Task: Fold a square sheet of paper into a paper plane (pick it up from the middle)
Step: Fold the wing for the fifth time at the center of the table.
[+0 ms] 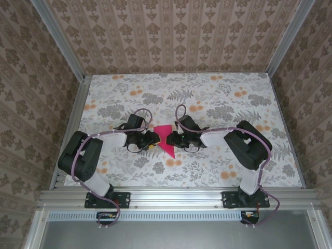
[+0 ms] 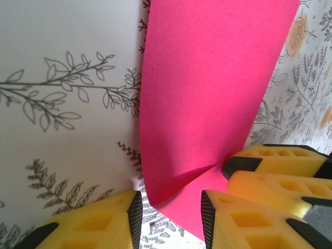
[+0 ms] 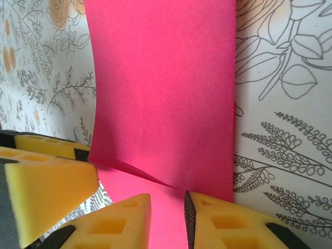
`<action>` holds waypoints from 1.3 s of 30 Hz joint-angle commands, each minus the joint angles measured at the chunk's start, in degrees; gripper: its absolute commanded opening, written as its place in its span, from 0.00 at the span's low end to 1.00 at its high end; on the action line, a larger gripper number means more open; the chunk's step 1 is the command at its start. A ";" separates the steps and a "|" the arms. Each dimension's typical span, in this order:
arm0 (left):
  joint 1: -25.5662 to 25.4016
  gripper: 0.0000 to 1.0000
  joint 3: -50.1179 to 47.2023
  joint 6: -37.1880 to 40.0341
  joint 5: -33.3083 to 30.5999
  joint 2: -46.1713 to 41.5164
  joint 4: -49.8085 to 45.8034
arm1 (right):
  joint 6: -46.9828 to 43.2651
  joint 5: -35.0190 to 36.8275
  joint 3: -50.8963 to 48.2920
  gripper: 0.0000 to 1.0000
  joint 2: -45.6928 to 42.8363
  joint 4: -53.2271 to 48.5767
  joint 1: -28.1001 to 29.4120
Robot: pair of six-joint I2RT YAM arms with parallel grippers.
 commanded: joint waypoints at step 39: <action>-5.40 0.00 9.52 -7.37 -6.42 -3.46 -13.44 | -46.20 30.74 -11.78 0.52 -18.35 6.81 14.99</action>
